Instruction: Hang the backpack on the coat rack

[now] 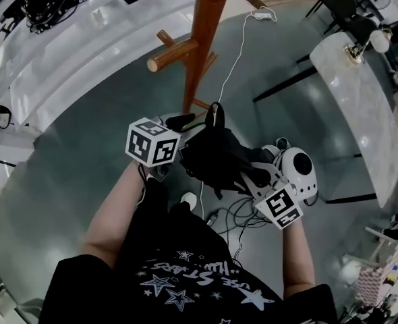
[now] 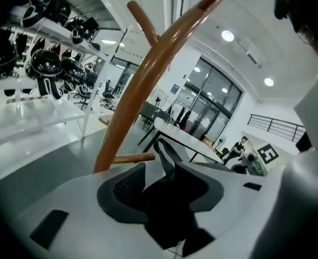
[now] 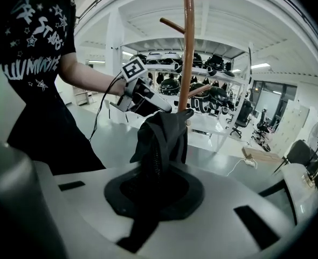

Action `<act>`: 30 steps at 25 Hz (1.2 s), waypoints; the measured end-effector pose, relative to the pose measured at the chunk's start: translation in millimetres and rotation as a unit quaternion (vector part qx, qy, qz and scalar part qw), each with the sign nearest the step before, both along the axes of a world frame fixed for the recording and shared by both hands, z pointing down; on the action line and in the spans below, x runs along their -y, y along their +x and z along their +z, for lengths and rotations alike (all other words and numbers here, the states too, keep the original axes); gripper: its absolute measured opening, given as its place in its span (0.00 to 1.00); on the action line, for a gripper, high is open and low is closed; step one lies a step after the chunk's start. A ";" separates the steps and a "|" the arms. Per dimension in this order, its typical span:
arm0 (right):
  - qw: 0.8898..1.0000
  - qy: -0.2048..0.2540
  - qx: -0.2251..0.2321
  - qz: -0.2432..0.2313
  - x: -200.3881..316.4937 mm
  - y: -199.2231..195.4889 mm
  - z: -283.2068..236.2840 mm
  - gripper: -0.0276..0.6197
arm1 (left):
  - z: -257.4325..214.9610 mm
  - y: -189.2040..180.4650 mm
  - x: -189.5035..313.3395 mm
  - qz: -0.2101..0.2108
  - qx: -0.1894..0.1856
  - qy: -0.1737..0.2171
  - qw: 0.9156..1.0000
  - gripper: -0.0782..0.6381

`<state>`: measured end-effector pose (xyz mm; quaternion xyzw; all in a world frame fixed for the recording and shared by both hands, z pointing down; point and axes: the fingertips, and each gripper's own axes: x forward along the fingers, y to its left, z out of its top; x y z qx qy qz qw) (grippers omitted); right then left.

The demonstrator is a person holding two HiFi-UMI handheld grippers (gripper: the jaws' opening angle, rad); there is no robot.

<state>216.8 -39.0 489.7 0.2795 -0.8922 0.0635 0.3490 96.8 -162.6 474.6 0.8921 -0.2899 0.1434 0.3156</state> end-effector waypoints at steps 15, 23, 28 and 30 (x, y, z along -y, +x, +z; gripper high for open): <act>1.000 -0.008 -0.006 -0.007 14.5 17.4 15.2 0.07 | 12.3 30.6 22.2 -0.005 -0.065 -0.050 0.997 0.13; 0.999 -0.032 0.016 0.019 28.6 28.3 26.8 0.07 | 8.4 28.7 20.5 -0.032 -0.070 -0.041 0.996 0.13; 0.998 -0.047 0.023 0.031 37.2 34.0 39.7 0.07 | 16.2 34.4 25.1 -0.045 -0.061 -0.043 0.996 0.13; 0.998 -0.052 0.021 0.034 41.0 36.8 46.4 0.07 | 22.0 34.9 26.5 -0.050 -0.057 -0.047 0.996 0.13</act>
